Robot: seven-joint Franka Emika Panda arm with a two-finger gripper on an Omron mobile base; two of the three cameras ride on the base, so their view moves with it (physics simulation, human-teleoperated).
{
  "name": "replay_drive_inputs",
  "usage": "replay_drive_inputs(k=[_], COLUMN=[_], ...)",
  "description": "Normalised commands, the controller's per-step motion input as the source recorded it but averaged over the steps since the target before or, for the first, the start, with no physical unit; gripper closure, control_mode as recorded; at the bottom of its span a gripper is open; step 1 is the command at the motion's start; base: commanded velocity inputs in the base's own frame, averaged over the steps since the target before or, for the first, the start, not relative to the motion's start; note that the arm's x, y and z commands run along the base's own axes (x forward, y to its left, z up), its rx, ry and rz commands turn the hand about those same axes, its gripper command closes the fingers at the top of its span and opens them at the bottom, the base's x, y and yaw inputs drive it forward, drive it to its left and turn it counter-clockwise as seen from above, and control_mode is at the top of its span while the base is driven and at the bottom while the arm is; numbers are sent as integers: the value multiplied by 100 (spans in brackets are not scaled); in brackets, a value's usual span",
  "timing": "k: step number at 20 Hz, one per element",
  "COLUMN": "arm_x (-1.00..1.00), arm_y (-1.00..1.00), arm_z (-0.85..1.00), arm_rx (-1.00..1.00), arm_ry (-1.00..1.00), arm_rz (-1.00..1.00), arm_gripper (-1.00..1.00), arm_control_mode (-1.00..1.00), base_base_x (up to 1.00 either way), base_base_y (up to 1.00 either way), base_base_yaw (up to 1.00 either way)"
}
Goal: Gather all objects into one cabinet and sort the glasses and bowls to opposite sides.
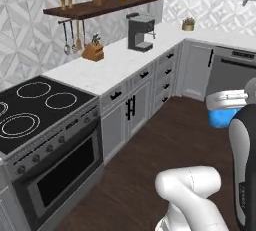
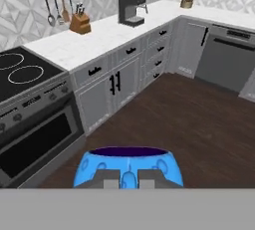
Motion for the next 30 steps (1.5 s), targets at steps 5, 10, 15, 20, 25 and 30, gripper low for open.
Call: replay_drive_inputs(k=[5, 10, 15, 20, 25, 30], arm_x=[0, 0, 0, 0, 0, 0], arm_y=[0, 0, 0, 0, 0, 0], arm_z=[0, 0, 0, 0, 0, 0], arm_rx=[0, 0, 0, 0, 0, 0], arm_ry=[0, 0, 0, 0, 0, 0], arm_rz=[0, 0, 0, 0, 0, 0], arm_gripper=[100, 100, 100, 100, 100, 100], arm_control_mode=[100, 100, 100, 100, 100, 100], base_base_x=[-100, -100, -100, -100, -100, -56], base_base_y=[64, 73, 77, 83, 84, 81], base_base_yaw=[58, 56, 56, 54, 52, 41])
